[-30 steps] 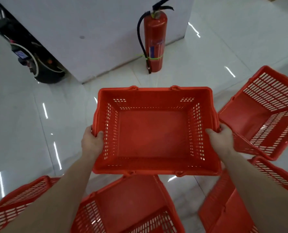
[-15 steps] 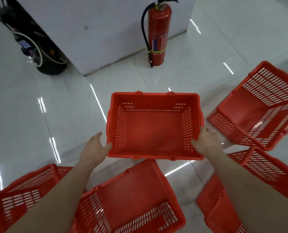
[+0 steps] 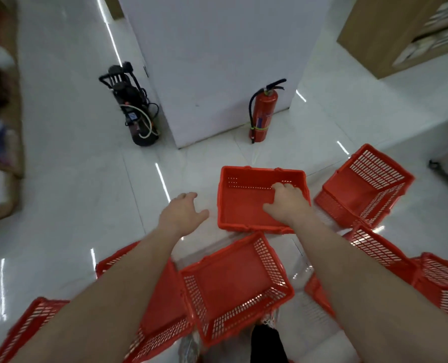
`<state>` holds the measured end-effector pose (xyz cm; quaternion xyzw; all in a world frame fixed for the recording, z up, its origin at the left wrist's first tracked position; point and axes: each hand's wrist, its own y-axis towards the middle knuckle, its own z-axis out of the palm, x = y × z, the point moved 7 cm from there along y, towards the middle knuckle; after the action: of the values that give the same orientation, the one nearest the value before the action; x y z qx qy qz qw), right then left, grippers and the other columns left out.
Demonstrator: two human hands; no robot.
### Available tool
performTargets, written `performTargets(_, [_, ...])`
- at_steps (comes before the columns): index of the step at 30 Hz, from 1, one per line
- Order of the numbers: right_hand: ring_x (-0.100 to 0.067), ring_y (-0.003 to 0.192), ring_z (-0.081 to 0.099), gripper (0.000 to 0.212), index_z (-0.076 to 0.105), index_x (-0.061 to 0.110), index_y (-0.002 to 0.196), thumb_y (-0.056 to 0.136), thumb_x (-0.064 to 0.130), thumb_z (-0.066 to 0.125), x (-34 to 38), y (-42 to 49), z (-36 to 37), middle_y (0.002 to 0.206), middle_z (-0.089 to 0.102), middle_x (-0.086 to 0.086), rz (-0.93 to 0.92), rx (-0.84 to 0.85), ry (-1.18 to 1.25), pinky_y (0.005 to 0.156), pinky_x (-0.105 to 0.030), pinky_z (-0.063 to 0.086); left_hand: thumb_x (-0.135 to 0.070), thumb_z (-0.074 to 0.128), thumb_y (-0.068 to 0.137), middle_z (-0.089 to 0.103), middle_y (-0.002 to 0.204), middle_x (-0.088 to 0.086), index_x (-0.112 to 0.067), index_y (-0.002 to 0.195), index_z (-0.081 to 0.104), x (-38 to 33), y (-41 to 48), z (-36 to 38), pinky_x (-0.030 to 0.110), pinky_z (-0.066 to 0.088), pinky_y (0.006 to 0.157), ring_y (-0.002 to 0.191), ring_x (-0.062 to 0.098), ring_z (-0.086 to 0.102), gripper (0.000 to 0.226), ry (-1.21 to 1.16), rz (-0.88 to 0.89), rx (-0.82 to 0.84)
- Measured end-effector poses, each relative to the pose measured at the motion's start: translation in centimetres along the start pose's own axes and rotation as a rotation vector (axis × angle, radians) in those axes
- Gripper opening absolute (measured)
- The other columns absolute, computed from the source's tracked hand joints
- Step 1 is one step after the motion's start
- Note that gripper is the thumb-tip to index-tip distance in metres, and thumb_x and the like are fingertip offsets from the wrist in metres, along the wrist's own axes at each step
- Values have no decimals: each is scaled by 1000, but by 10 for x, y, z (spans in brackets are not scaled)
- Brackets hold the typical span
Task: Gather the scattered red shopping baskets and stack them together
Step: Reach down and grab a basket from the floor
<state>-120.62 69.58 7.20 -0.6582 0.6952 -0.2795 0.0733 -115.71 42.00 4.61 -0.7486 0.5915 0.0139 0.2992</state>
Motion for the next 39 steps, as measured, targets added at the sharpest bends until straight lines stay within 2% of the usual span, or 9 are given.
performTargets(6, [-37, 127, 43, 68, 46, 15, 140, 81, 42, 65, 105, -153, -33, 136, 49, -13, -65, -62, -17, 101, -50, 43, -53, 59, 84, 47, 147, 7, -18, 145, 44, 47, -139, -102, 42, 40, 105, 133, 27, 45, 72, -6, 21, -90])
performTargets(11, [-37, 124, 46, 65, 49, 15, 137, 80, 42, 65, 171, -245, -17, 134, 50, -12, -158, -73, -44, 100, -49, 44, -53, 58, 85, 47, 146, 6, -19, 145, 45, 105, -250, -131, 43, 41, 104, 132, 28, 45, 70, -15, -63, -116])
performTargets(20, [-37, 125, 47, 65, 50, 14, 137, 80, 43, 64, 257, -349, 88, 134, 52, -15, -383, 93, -202, 99, -44, 42, -53, 57, 85, 51, 141, 10, -16, 141, 48, 238, -436, -112, 45, 41, 106, 129, 30, 48, 68, -98, -346, -189])
performTargets(23, [-37, 124, 48, 65, 50, 14, 136, 80, 43, 63, 285, -385, 123, 134, 53, -15, -451, 150, -243, 102, -45, 44, -52, 58, 81, 53, 141, 10, -16, 139, 51, 290, -502, -105, 44, 42, 105, 128, 29, 51, 69, -127, -448, -216])
performTargets(28, [-36, 124, 49, 60, 53, 15, 131, 78, 42, 63, 342, -438, 177, 133, 54, -13, -569, 213, -306, 98, -45, 47, -52, 60, 82, 55, 138, 8, -16, 135, 53, 375, -600, -99, 42, 44, 102, 124, 29, 53, 65, -189, -631, -304])
performTargets(33, [-35, 128, 49, 63, 50, 18, 137, 80, 42, 62, 403, -472, 228, 140, 51, -11, -645, 225, -367, 100, -45, 44, -56, 57, 80, 58, 132, 6, -20, 135, 52, 456, -669, -85, 42, 47, 97, 119, 28, 56, 66, -302, -778, -366])
performTargets(36, [-36, 127, 50, 59, 52, 15, 133, 80, 40, 62, 443, -484, 265, 137, 53, -13, -669, 235, -402, 101, -43, 42, -57, 60, 82, 58, 132, 6, -19, 133, 53, 509, -695, -73, 41, 47, 93, 118, 27, 56, 64, -363, -855, -379])
performTargets(39, [-37, 123, 52, 60, 53, 12, 134, 80, 38, 62, 484, -495, 304, 133, 55, -16, -655, 270, -370, 101, -41, 44, -57, 60, 82, 55, 138, 6, -18, 136, 51, 564, -710, -63, 40, 45, 97, 123, 26, 53, 67, -440, -887, -387])
